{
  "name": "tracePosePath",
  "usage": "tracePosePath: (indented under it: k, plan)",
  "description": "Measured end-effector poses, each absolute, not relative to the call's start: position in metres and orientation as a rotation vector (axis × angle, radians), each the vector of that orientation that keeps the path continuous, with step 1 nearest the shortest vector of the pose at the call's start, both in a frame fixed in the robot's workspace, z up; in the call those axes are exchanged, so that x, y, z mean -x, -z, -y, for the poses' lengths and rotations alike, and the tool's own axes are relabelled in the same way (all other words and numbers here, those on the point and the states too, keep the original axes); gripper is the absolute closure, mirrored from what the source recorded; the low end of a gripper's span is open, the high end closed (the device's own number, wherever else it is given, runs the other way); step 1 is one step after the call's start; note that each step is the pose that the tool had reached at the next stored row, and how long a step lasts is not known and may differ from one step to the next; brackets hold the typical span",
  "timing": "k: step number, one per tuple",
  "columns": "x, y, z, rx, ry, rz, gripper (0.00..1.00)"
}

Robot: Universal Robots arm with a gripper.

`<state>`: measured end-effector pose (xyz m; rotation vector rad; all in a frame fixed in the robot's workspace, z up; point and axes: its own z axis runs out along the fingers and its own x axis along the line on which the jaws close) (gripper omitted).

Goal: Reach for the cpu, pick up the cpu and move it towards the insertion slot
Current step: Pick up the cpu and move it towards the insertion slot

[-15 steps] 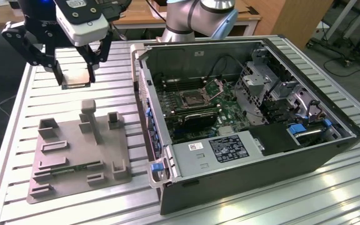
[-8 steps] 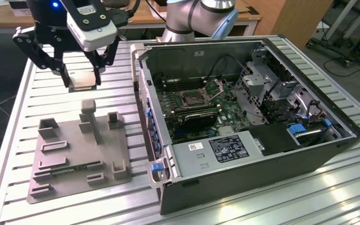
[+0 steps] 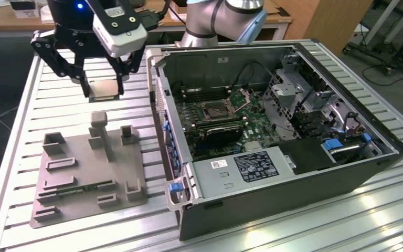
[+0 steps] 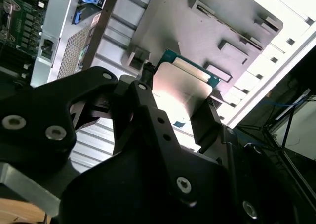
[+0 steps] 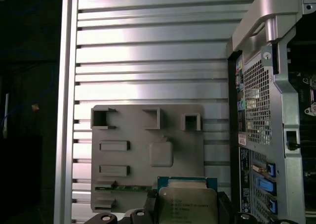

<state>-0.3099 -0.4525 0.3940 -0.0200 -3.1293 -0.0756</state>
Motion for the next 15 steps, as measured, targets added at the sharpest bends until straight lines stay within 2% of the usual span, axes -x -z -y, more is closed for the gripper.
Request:
tracePosePath:
  k: [15]
  plan:
    - [0.287,-0.392,0.453,0.021,0.076,3.129,0.45]
